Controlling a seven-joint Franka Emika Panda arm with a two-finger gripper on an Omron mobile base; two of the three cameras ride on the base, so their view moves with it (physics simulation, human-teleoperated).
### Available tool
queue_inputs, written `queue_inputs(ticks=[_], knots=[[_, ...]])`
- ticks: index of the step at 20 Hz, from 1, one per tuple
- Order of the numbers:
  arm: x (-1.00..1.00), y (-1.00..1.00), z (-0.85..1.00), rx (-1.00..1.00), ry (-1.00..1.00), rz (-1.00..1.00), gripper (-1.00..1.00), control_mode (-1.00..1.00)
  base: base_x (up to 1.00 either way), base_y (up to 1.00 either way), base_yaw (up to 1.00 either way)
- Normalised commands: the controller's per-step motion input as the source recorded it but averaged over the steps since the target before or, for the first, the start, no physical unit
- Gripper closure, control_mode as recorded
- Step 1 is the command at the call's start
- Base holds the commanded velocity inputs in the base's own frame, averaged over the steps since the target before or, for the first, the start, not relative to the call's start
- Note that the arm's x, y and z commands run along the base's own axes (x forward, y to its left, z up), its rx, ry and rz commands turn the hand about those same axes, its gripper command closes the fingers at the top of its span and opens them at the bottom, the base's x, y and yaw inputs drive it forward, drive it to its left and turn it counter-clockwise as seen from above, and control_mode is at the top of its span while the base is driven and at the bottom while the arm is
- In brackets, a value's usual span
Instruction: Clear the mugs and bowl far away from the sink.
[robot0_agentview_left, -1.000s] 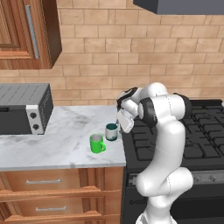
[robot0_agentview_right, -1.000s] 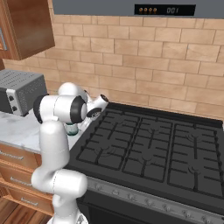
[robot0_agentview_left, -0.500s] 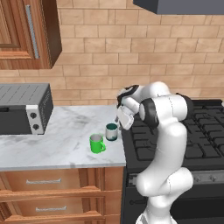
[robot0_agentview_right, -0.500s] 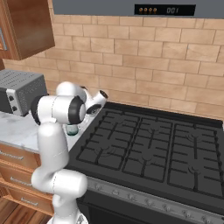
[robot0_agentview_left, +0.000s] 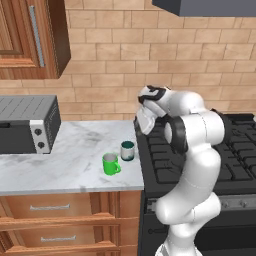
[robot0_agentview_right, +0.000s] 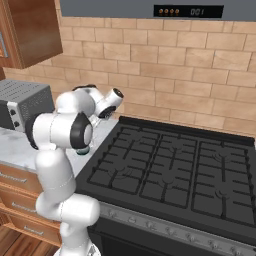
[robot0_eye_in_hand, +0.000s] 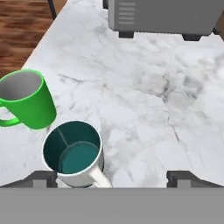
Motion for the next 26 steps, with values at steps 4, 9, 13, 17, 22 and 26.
queue_inputs(ticks=[4, 9, 13, 17, 22, 26], knots=[[-0.11, -0.04, 0.97, 0.00, -0.02, -0.15, -1.00, -1.00, 0.00, 0.00, 0.00], [-0.19, -0.03, 0.93, 0.00, 0.00, -0.20, -1.00, -1.00, 0.00, 0.00, 0.00], [-0.39, -0.01, 0.74, 0.00, -0.01, -0.23, -1.00, -1.00, 0.00, 0.00, 0.00], [-0.74, -0.23, 0.32, 0.00, -0.03, -0.30, -1.00, -1.00, 0.00, 0.00, 0.00], [-0.91, -0.11, 0.06, 0.00, -0.07, -0.32, -1.00, -1.00, 0.00, 0.00, 0.00], [-0.69, -0.02, 0.04, 0.00, -0.01, -0.33, -1.00, -1.00, 0.00, 0.00, 0.00]])
